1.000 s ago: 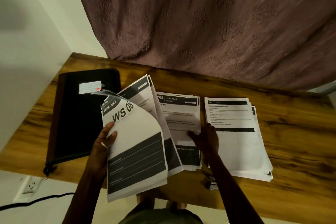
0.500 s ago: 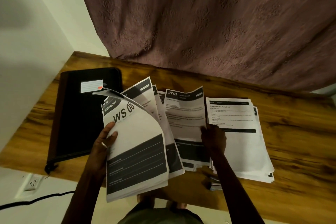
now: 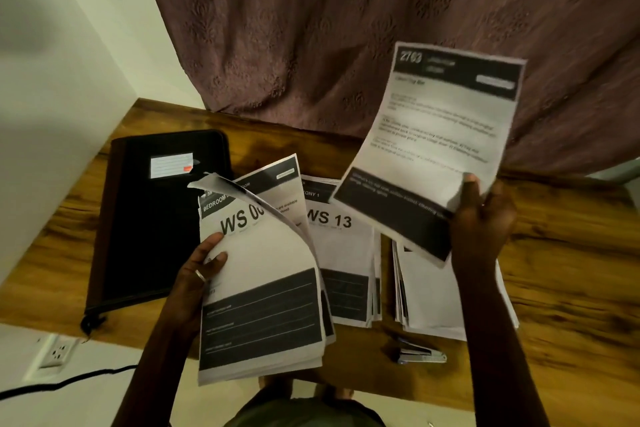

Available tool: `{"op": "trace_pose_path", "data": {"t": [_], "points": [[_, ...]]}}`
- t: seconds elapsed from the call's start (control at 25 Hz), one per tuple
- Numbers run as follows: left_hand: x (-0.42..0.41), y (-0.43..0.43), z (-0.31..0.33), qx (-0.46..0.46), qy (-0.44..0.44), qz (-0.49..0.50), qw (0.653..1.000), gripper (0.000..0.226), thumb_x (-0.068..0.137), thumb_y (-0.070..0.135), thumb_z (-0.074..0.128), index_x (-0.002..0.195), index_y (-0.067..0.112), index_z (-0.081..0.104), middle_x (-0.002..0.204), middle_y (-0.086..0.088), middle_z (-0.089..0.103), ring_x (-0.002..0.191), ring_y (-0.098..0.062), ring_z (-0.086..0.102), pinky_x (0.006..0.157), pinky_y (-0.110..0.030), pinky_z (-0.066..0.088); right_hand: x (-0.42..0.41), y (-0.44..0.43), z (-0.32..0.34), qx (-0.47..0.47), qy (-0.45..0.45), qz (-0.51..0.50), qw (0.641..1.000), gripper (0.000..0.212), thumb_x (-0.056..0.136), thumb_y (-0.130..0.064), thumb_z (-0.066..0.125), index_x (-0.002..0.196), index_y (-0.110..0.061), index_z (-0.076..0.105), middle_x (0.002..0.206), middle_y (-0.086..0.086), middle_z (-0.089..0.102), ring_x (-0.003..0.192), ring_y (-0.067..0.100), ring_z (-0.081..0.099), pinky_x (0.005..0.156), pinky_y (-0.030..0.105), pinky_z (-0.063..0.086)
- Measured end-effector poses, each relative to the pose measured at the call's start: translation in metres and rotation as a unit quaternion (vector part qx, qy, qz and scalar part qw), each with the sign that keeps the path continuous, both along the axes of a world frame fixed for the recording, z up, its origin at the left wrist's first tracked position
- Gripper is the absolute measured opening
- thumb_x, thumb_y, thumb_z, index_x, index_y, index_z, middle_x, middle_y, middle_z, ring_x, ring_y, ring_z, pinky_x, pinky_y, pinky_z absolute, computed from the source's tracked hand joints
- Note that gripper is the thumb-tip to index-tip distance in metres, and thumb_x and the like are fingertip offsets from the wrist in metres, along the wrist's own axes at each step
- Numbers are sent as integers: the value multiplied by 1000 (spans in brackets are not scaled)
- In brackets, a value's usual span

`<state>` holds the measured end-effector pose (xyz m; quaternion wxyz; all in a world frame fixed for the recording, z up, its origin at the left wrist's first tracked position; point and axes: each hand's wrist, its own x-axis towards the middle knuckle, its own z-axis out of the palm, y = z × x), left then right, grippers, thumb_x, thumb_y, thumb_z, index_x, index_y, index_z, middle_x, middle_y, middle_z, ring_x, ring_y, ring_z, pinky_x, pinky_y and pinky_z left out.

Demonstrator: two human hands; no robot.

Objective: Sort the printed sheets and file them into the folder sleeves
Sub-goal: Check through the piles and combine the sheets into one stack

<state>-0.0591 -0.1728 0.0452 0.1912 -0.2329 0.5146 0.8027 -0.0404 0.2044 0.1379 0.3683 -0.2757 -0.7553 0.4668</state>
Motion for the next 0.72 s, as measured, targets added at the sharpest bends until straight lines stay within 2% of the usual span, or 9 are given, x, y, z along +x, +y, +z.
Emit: {"op": "trace_pose_path", "data": {"t": [0.08, 0.16, 0.2, 0.28, 0.32, 0.4, 0.48, 0.6, 0.72], "points": [[-2, 2, 0, -17, 2, -11, 1000, 32, 89, 16, 59, 116, 33, 63, 129, -5, 58, 104, -33, 66, 66, -42, 63, -7, 1, 13, -51, 81, 7, 995, 17, 97, -39, 57, 105, -24, 60, 108, 2, 66, 104, 11, 64, 85, 34, 55], [-2, 4, 1, -26, 8, -22, 999, 31, 91, 14, 59, 116, 32, 62, 128, -6, 58, 104, -34, 65, 65, -41, 63, -12, -2, 22, -35, 98, -8, 995, 19, 98, -38, 56, 87, -22, 53, 85, 4, 54, 83, 9, 53, 75, 31, 49], [-2, 4, 0, -29, 10, -28, 999, 31, 90, 15, 59, 116, 32, 62, 128, -7, 58, 105, -36, 64, 66, -42, 62, -14, -6, 26, -35, 103, -9, 994, 22, 99, -36, 56, 85, -19, 51, 82, 5, 50, 80, 9, 49, 73, 29, 47], [0, 5, 0, -44, 17, -42, 998, 32, 86, 21, 66, 115, 33, 63, 128, -7, 57, 106, -37, 65, 68, -43, 62, -15, -15, 28, -44, 105, 9, 993, 22, 100, -30, 55, 98, -8, 57, 93, 8, 60, 90, 9, 59, 82, 27, 52], [0, 5, 0, -48, 21, -46, 998, 37, 78, 30, 75, 113, 34, 64, 128, -6, 58, 105, -36, 65, 68, -43, 62, -15, -20, 29, -41, 98, 18, 994, 22, 101, -27, 55, 105, -6, 57, 101, 7, 65, 96, 4, 62, 86, 22, 53], [0, 4, -1, -59, 32, -65, 996, 65, 50, 51, 92, 109, 38, 68, 127, -3, 60, 101, -31, 69, 68, -42, 62, -16, -29, 29, -25, 77, 29, 996, 14, 101, -26, 54, 107, -14, 57, 103, -7, 68, 99, -5, 62, 86, 16, 52], [0, 2, -3, -60, 46, -83, 994, 80, 35, 60, 95, 108, 39, 69, 127, -2, 60, 98, -30, 71, 69, -42, 62, -17, -35, 30, -14, 39, 51, 998, 9, 101, -28, 54, 107, -22, 55, 105, -20, 63, 97, -11, 61, 82, 9, 50], [1, 3, -1, -44, 40, -82, 995, 71, 48, 52, 93, 111, 34, 67, 129, -5, 59, 102, -33, 69, 72, -46, 61, -14, -35, 24, -43, -67, 146, 986, 16, 99, -33, 53, 112, -25, 54, 101, -24, 59, 86, -15, 60, 69, 1, 47], [1, 6, 3, -26, 43, -64, 997, 54, 65, 32, 81, 116, 27, 64, 124, -4, 61, 94, -28, 72, 67, -41, 62, -7, -31, 7, -67, -172, 252, 950, 25, 97, -36, 54, 116, -21, 60, 104, -14, 67, 90, -2, 67, 71, 13, 56]]}}
